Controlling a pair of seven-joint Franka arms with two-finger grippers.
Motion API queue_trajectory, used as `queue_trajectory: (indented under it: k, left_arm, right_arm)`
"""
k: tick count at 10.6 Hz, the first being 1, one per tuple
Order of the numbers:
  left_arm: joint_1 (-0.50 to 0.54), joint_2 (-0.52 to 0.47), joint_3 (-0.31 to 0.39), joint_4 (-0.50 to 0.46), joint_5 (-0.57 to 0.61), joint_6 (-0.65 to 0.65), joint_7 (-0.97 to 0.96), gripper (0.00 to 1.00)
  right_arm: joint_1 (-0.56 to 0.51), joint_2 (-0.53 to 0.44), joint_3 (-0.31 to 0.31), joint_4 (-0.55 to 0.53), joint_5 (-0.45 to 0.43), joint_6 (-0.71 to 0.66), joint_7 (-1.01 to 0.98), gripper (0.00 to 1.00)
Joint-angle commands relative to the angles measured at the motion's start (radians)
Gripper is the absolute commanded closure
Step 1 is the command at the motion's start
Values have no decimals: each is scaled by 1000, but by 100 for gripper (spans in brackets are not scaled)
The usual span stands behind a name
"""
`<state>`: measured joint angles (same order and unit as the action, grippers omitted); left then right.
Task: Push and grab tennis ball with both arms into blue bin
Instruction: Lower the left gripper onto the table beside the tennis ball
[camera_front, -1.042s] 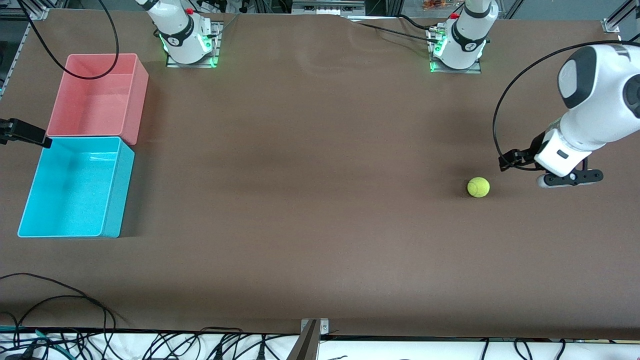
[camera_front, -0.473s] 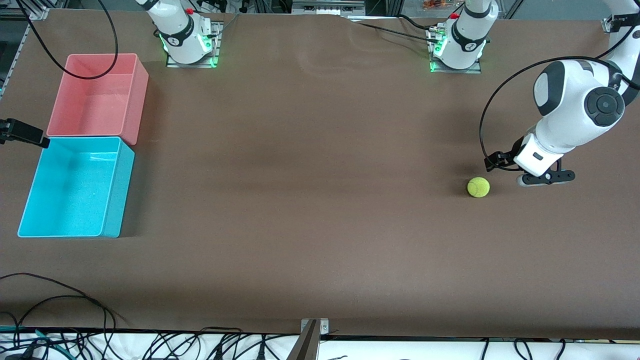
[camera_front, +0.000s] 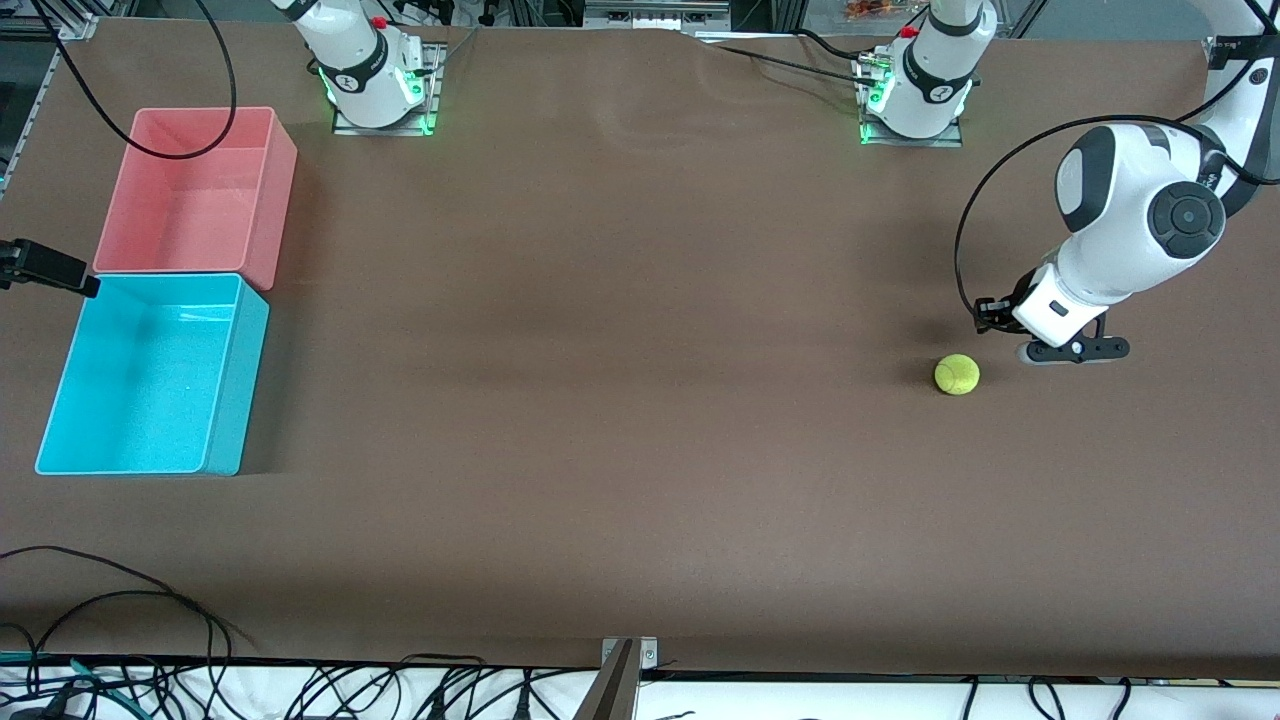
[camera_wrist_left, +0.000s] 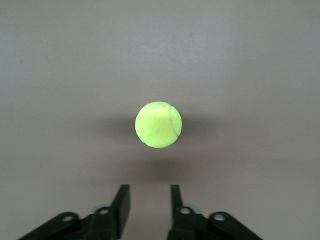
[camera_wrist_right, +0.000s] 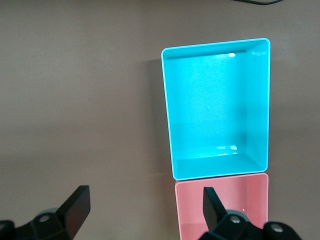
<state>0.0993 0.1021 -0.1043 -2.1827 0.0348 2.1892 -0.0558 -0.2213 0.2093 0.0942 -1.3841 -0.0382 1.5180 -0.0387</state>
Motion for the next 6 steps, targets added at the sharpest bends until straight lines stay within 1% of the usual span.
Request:
queue_trajectory:
  k: [1,4,6]
  left_arm:
    - [5,-21,0,-22,39,14,307,100]
    - [7,-13,12,-31,39,27,570,100]
    - [35,13,21,-29,28,32,847,100]
  right_arm:
    - [-9,5,2,16,6,-6,-13,0]
    - [-9,5,4,16,8,-7,-13,0]
    - [-9,5,4,16,8,-7,-13,0]
